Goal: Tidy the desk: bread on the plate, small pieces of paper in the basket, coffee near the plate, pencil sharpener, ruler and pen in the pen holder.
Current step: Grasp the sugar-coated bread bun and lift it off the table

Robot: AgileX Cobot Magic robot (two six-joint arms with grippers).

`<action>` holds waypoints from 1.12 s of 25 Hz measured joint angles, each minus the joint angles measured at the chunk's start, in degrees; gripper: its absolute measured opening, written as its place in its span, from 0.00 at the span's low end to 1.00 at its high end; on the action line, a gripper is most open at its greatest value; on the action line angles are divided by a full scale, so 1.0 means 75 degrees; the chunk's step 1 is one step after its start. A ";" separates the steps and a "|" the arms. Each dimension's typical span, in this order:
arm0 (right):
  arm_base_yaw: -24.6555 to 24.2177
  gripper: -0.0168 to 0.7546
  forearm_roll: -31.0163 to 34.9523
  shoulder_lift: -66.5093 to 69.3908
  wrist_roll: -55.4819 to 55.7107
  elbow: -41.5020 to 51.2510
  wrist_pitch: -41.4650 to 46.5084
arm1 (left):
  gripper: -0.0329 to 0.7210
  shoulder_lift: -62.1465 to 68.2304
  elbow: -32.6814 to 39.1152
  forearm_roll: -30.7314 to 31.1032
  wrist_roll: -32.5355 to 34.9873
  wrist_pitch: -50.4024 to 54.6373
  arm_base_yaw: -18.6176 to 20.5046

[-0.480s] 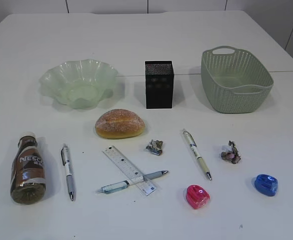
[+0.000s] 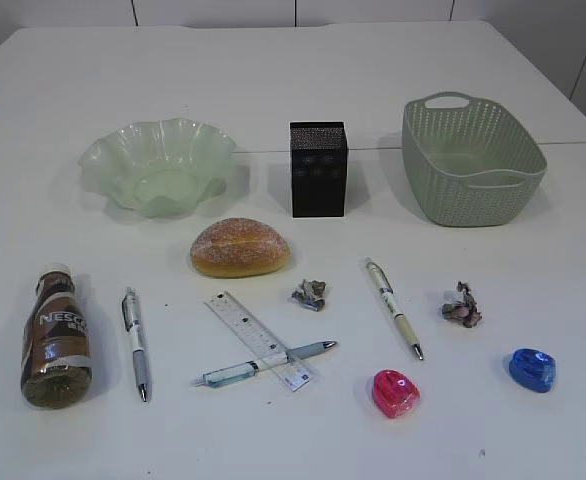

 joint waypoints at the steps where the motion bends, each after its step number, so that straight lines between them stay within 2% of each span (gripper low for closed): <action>1: 0.0000 0.71 0.0000 0.0000 0.0000 0.0000 0.0000 | 0.48 0.0000 0.0000 -0.0010 0.0000 0.0000 0.0000; 20: 0.0000 0.71 0.0000 0.0000 0.0000 0.0000 0.0000 | 0.48 0.0000 0.0000 -0.0336 0.0000 0.0045 0.0000; 28: 0.0000 0.71 0.0078 0.0000 0.0000 0.0000 0.0018 | 0.48 0.1076 -0.0949 -0.0342 -0.0081 0.0642 0.0000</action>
